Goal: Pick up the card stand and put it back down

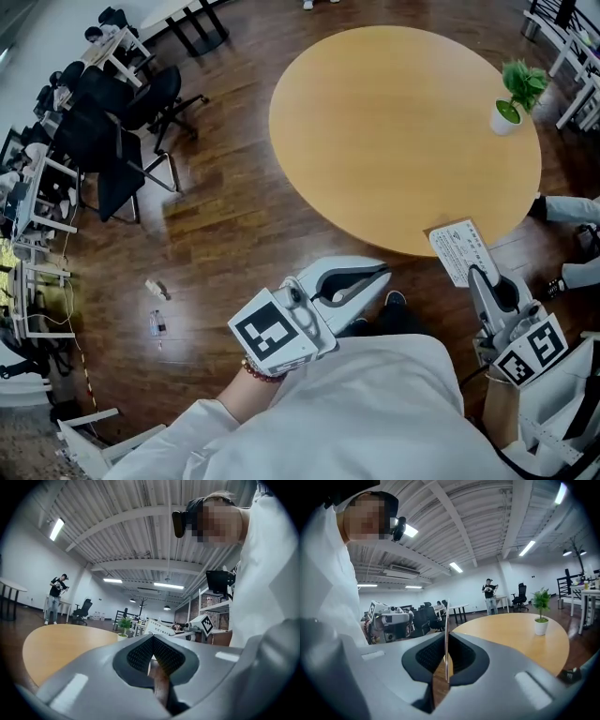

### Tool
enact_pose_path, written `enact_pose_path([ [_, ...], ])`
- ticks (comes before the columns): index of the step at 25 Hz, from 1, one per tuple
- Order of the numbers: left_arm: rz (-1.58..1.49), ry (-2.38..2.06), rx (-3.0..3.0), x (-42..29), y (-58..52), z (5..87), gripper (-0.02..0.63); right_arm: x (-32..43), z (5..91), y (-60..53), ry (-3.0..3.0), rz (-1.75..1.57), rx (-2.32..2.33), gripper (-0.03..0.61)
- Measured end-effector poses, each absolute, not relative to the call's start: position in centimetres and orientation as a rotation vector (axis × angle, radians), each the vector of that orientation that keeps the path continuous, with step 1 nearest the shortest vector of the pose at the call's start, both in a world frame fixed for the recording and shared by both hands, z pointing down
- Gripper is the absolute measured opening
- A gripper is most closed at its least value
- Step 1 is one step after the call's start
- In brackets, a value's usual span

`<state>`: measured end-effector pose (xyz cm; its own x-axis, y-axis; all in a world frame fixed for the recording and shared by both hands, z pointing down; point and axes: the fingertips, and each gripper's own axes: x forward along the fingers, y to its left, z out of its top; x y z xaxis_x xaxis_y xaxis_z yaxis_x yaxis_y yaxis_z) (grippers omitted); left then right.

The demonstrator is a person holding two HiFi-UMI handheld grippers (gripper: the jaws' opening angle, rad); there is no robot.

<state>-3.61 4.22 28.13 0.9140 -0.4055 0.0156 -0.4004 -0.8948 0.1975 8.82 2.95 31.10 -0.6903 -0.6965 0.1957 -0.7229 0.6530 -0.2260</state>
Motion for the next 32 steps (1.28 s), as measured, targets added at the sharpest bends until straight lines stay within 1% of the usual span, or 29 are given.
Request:
enact_pose_path([
  [6, -0.01, -0.693, 2.871, -2.7, -2.3, 29.1, 0.002, 12.0, 36.5, -6.5, -2.724, 0.499, 1.192, 0.021],
  [12, 0.015, -0.818, 2.885, -0.1, -8.2, 26.7, 0.002, 15.2, 42.2, -18.8, -2.66, 0.54, 1.106, 0.02],
  [15, 0.047, -0.902, 2.856, 0.7, -11.0, 26.7, 0.002, 15.9, 44.8, -25.1, -2.638, 0.555, 1.046, 0.02],
  [19, 0.069, -1.015, 2.778, 0.9, -14.1, 26.8, 0.002, 15.8, 47.4, -32.7, -2.623, 0.613, 0.99, 0.021],
  [24, 0.116, -1.151, 2.654, -1.2, -19.1, 28.2, 0.002, 13.8, 50.5, -41.3, -2.601, 0.637, 0.95, 0.02],
  [32, 0.121, -1.208, 2.565, -1.8, -21.8, 29.6, 0.002, 12.1, 52.7, -46.6, -2.601, 0.622, 0.912, 0.021],
])
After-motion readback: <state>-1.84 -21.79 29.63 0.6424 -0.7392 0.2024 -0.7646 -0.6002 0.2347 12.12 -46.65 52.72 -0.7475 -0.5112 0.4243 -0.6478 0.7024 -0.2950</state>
